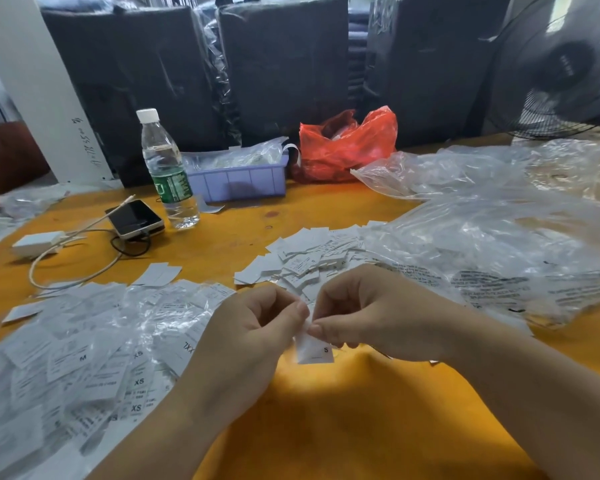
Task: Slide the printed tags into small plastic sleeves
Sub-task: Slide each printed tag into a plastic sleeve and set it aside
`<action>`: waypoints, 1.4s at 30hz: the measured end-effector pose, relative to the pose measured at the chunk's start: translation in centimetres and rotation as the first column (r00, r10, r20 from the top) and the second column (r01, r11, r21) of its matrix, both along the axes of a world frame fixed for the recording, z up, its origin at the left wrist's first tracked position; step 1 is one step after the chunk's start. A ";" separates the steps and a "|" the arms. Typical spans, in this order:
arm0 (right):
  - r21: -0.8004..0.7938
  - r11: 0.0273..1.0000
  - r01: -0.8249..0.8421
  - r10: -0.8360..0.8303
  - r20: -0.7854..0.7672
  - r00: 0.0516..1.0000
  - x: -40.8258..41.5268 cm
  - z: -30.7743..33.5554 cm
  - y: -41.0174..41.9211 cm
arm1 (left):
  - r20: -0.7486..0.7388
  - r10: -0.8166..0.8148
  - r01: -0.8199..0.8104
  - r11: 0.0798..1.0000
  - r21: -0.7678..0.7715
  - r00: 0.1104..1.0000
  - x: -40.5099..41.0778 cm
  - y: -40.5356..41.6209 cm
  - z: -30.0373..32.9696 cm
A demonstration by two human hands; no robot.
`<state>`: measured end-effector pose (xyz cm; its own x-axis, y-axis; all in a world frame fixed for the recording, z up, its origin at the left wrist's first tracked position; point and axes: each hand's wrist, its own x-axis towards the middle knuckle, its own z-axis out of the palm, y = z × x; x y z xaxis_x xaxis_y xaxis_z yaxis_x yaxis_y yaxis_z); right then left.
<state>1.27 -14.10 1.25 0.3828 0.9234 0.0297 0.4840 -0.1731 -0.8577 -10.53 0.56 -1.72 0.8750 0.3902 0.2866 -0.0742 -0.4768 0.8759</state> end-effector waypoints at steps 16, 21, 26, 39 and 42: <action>0.046 0.997 0.060 -0.043 -0.302 0.952 0.1 -0.2 0.5 | 0.158 0.215 -0.208 0.976 -0.057 0.964 -0.2 -0.2 0.6; 0.118 0.975 0.190 -0.139 -0.342 0.929 0.5 -0.2 0.6 | 0.135 0.219 -0.218 0.976 -0.022 0.966 -0.2 0.0 0.5; 0.092 0.986 0.136 -0.101 -0.308 0.946 0.3 -0.4 0.7 | 0.074 0.184 -0.183 0.983 -0.028 0.980 -0.1 0.1 0.3; 0.019 1.000 -0.020 0.023 -0.179 0.984 0.0 -1.2 0.8 | 0.078 0.121 -0.127 0.988 0.085 0.990 -0.4 -0.5 0.7; 0.081 0.996 -0.027 0.040 -0.166 0.985 0.1 -1.1 0.8 | 0.082 0.101 -0.106 0.992 0.064 0.992 -0.4 -0.6 0.7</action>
<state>1.37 -13.34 0.19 0.3572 0.9332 0.0402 0.3373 -0.0887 -0.9372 -10.90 0.00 -0.98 0.8048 0.4549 0.3812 -0.0881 -0.5435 0.8347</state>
